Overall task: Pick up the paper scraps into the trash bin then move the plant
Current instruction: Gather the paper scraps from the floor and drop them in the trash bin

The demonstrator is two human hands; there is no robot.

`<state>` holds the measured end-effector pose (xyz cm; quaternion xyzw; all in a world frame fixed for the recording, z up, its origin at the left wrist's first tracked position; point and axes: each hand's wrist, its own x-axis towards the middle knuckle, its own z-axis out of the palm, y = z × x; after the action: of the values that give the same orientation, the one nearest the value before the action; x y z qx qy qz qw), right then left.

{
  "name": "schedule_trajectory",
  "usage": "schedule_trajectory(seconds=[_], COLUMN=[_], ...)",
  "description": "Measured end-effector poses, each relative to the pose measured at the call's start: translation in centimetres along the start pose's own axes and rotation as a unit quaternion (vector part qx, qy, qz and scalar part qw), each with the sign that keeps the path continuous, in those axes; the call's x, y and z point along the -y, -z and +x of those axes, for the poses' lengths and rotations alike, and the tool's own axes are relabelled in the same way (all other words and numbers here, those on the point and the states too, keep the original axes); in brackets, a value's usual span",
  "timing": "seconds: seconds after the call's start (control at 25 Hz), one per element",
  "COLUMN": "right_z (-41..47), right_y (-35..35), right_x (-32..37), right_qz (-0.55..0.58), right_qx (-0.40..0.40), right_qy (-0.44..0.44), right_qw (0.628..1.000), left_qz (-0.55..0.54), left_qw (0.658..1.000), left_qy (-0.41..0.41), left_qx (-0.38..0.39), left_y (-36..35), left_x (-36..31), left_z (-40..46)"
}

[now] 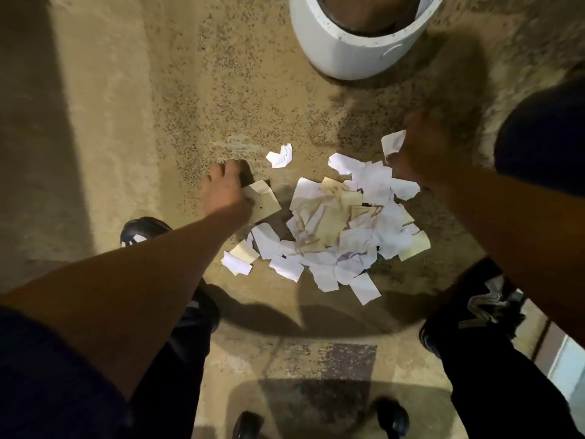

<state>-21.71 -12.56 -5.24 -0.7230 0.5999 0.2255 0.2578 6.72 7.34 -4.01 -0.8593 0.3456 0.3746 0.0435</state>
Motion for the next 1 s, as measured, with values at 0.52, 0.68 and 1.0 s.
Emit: schedule_trajectory(seconds=[0.52, 0.68, 1.0], right_z=[-1.3, -0.9, -2.7], right_y=[-2.2, -1.5, 4.3], right_x=[-1.1, -0.3, 2.3], right_qz=[-0.056, -0.043, 0.07], right_qx=[-0.026, 0.026, 0.219], right_qy=[0.019, 0.027, 0.174], right_qw=[0.998, 0.998, 0.957], left_qz=[-0.056, -0.045, -0.013], left_qw=[0.966, 0.982, 0.991], left_qy=[-0.232, -0.163, -0.124], left_qx=[0.095, 0.086, 0.041], left_y=[1.6, 0.0, 0.0], left_x=[-4.3, -6.4, -6.8], left_z=[2.5, 3.1, 2.7])
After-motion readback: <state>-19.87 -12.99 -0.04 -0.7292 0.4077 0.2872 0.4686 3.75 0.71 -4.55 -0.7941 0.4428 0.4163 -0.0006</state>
